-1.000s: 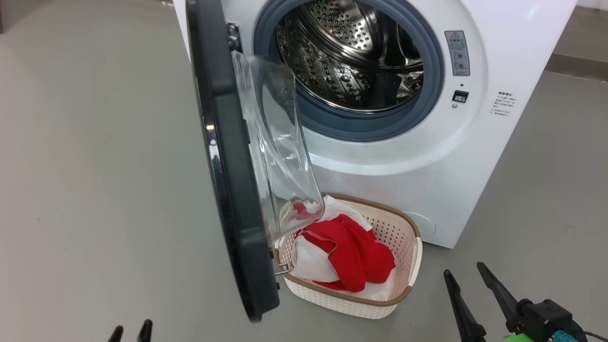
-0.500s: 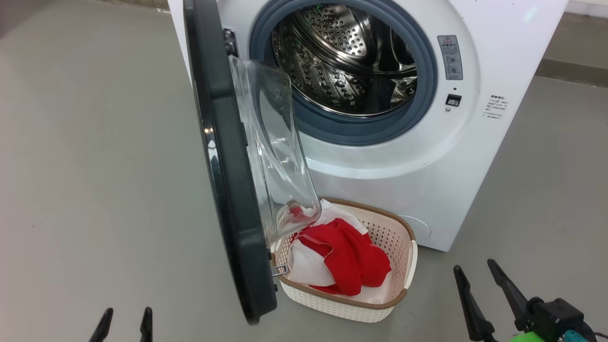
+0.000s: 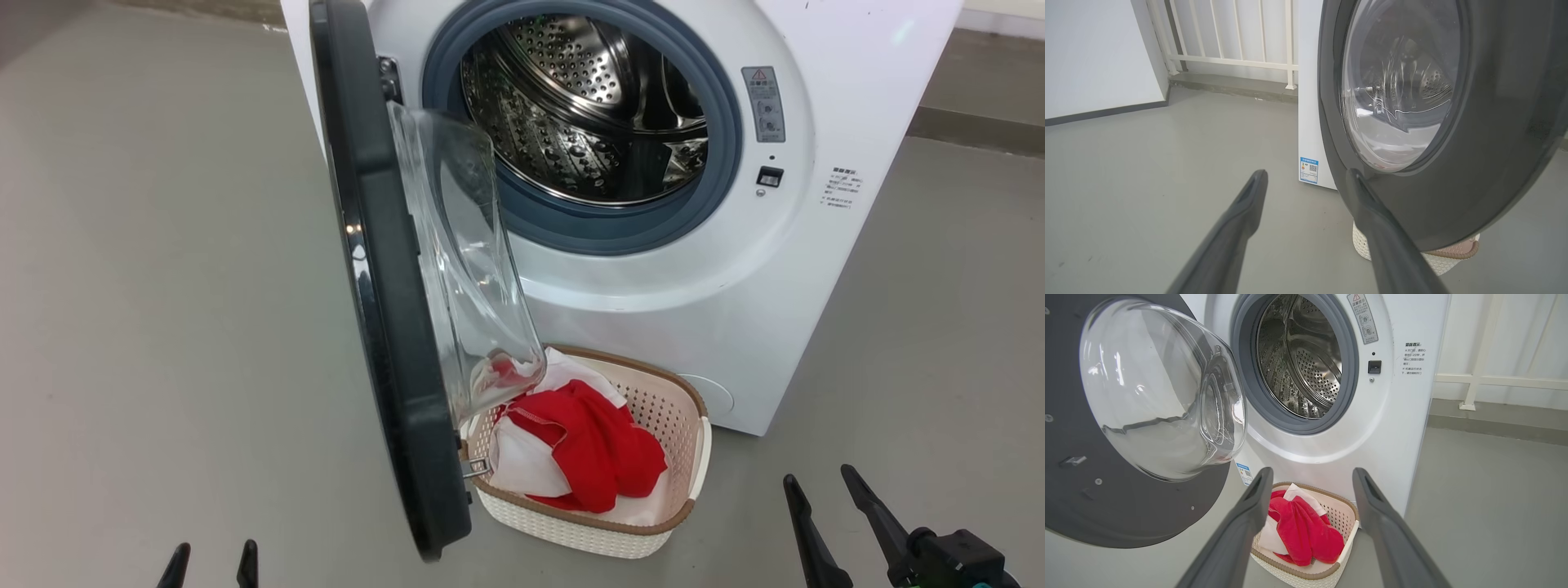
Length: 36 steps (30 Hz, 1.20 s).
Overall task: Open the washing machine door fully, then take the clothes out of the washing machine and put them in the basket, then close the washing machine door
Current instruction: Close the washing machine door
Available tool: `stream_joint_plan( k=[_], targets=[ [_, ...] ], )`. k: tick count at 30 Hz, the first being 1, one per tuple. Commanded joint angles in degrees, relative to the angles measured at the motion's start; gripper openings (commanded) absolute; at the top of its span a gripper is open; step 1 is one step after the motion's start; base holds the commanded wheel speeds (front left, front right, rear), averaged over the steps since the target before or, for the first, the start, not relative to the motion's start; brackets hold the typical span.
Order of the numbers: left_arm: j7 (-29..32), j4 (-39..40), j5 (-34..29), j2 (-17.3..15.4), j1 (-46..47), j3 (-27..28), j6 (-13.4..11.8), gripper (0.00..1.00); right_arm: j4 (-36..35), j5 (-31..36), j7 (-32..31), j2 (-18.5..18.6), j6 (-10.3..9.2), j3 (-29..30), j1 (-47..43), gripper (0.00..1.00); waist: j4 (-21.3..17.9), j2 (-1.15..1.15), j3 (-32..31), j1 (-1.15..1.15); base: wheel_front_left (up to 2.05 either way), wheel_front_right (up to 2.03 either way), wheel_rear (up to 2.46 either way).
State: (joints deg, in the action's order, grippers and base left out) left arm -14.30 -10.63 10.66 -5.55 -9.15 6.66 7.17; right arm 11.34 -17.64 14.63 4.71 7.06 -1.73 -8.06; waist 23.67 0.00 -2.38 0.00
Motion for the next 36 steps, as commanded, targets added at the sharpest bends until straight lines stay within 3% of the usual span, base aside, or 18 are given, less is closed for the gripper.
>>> stream_joint_plan(
  k=[1, 8, 9, 10, 11, 12, 15, 18, 22, 28, 32, 36],
  targets=[
    [-0.7, 1.39, 0.11, -0.42, 1.13, 2.03, 0.31, 1.0, -1.25, 0.01, 0.37, 0.5, 0.43, -0.97, 0.86, 1.0, 0.0, 0.0, -0.03, 0.0, 0.0, 0.0, 0.0],
    [-0.7, 1.64, 1.04, -1.23, 1.61, 1.0, 0.32, 1.0, -1.38, 0.04, 0.37, 0.38, 0.43, -1.01, 0.77, 1.0, -0.03, 0.0, -0.18, 0.0, 0.0, 0.0, 0.0],
    [-0.7, 1.7, 2.02, -1.38, 1.96, 0.68, 0.32, 0.89, -1.37, 0.03, 0.37, 0.37, 0.43, -1.02, 0.82, 1.0, -0.06, 0.0, -0.15, 0.0, 0.0, 0.0, 0.0],
    [-0.7, 1.89, 3.44, -1.63, 2.51, 0.23, 0.32, 0.56, -1.36, 0.02, 0.37, 0.36, 0.43, -1.06, 0.88, 1.0, -0.08, 0.0, -0.11, 0.0, 0.0, 0.0, 0.0],
    [-0.7, 2.15, 4.83, -2.08, 3.17, -0.2, 0.32, 0.39, -1.34, 0.02, 0.37, 0.35, 0.43, -1.09, 0.95, 1.0, -0.12, 0.0, -0.07, 0.0, 0.0, 0.0, 0.0],
    [-0.7, 2.19, 6.6, -2.49, 3.81, -0.7, 0.32, 0.02, -1.31, 0.02, 0.37, 0.34, 0.43, -1.15, 1.03, 1.0, -0.18, 0.0, -0.01, 0.0, 0.0, 0.0, 0.0],
    [-0.7, 2.65, 13.24, -4.2, 6.17, -2.56, 0.32, 0.0, -1.25, 0.05, 0.37, 0.26, 0.43, -1.38, 1.28, 1.0, -0.52, 0.0, 0.19, 0.0, 0.0, 0.0, 0.0],
    [-0.7, 2.04, 23.79, -6.65, 8.37, -6.18, 0.32, 0.0, -1.2, 0.06, 0.37, 0.2, 0.43, -1.74, 1.63, 1.0, -1.28, 0.0, 0.57, 0.0, 0.0, 0.0, 0.0],
    [-0.7, 2.37, 43.36, -10.27, 11.3, -8.92, 0.32, 0.0, -1.21, 0.04, 0.37, 0.21, 0.43, -1.86, 2.0, 1.0, -2.53, 0.0, 1.18, 0.0, 0.0, 0.0, 0.0],
    [0.52, 7.02, 66.48, -17.49, 13.49, -11.88, 0.32, 0.0, -1.35, 0.22, 0.37, 0.25, 0.43, -1.61, 2.22, 1.0, -4.57, 0.0, 2.25, 0.0, 0.0, 0.0, 0.0],
    [5.69, 11.19, 76.54, -20.56, 13.95, -13.7, 0.32, 0.0, -1.51, 0.32, 0.37, 0.41, 0.43, -1.47, 2.56, 1.0, -5.42, 0.0, 3.21, 0.0, 0.0, 0.0, 0.0],
    [10.46, 15.41, 82.36, -20.98, 13.8, -12.93, 0.32, 0.0, -1.58, 0.38, 0.37, 0.52, 0.43, -1.41, 3.02, 1.0, -5.96, 0.0, 3.91, 0.0, 0.0, 0.0, 0.0]
  ],
)
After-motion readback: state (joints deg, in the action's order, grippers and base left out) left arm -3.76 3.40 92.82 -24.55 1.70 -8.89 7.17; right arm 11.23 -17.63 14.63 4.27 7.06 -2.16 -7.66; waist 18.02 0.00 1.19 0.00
